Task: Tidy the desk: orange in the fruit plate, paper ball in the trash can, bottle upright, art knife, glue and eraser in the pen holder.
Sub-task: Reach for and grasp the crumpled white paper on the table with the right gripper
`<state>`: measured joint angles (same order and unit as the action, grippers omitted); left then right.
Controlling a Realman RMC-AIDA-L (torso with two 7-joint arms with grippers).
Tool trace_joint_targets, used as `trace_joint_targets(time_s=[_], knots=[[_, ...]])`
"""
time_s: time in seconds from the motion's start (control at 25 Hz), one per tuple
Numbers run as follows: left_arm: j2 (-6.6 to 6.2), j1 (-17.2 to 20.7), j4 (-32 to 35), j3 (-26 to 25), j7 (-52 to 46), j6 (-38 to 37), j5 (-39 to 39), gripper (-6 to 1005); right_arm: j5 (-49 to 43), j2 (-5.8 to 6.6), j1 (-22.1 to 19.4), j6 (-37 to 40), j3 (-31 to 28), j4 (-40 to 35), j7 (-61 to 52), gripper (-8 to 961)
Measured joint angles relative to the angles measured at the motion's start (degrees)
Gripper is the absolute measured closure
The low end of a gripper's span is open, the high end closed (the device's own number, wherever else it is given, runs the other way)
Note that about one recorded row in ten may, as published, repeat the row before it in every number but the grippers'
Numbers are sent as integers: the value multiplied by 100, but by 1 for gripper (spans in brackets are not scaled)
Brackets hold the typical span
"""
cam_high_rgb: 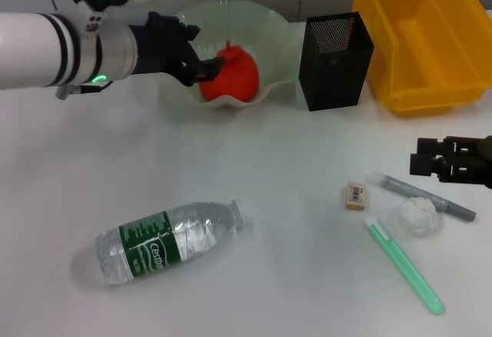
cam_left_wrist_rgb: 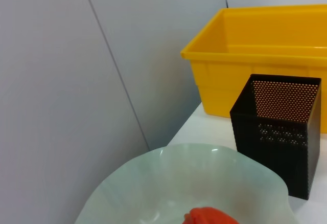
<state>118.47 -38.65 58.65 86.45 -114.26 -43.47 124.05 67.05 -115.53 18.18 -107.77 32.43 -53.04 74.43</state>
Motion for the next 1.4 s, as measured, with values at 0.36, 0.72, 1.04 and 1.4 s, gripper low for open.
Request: trace_joint_targets(time_s=[0.36, 0.72, 1.04, 1.4], knots=[[17, 121, 160, -10, -268, -135, 337, 369, 441, 122, 73, -10, 637, -368, -1242, 295], [27, 280, 126, -12, -246, 8, 340, 372, 3, 92, 25, 29, 516, -964, -1818, 431], [29, 328, 90, -13, -228, 100, 335, 374, -734, 86, 4, 15, 379, -1608, -2453, 499], [35, 278, -61, 90, -255, 313, 337, 376, -1925, 54, 127, -4, 1373, -2468, -3165, 439]])
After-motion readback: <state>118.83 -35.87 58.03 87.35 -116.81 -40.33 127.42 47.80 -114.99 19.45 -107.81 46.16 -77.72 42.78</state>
